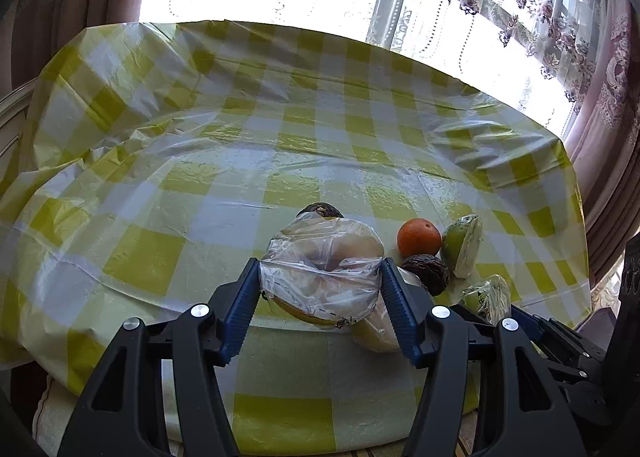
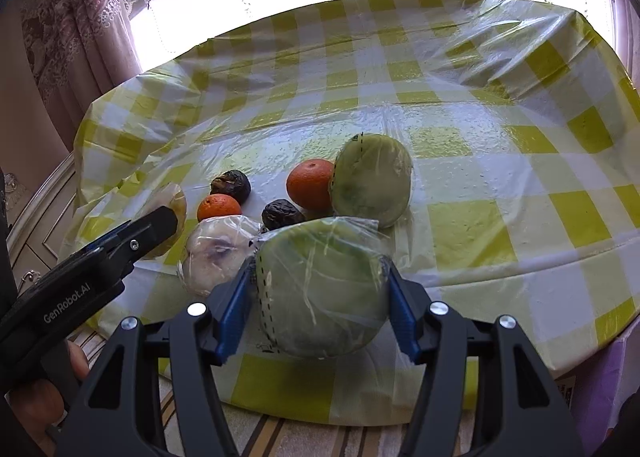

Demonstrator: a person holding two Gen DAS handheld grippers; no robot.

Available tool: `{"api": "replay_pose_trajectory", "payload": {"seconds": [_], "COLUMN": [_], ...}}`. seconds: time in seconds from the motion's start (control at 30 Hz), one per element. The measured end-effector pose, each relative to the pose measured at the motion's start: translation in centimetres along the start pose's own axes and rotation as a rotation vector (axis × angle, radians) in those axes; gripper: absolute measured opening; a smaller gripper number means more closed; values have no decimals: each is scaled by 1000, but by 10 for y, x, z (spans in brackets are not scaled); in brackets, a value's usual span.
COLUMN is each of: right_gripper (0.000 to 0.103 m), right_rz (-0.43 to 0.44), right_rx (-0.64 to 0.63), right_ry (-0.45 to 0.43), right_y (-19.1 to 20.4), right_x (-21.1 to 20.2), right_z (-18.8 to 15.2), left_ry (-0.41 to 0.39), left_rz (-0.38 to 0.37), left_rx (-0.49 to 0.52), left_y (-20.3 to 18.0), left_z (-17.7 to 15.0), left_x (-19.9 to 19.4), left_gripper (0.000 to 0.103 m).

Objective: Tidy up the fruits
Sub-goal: 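Lift both wrapped items and carry them over the white box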

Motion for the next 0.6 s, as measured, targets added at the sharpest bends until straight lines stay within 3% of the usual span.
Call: {"api": "replay_pose_trajectory", "payload": {"seconds": [0.6], "right_gripper": [61], "right_rz": [-25], "right_rx": [11], "right_ry": [-40], "right_y": [-9], "right_x": [-39], "right_z": [-15], "left_ry": [-37], "left_rz": [32], "left_rx": [79], "left_y": [-26], "left_z": [-11], "left_x": [-34], "left_gripper": [58]}}
Point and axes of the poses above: each gripper's, at about its wrist camera, not at the fingertips, and x roughly the way its jaws point, y to its left, z to its top, the point moved 5 cm from there along x, roughly the way its jaws point, and after that the axes turned 3 degrees about y, right-handed, at the moved point
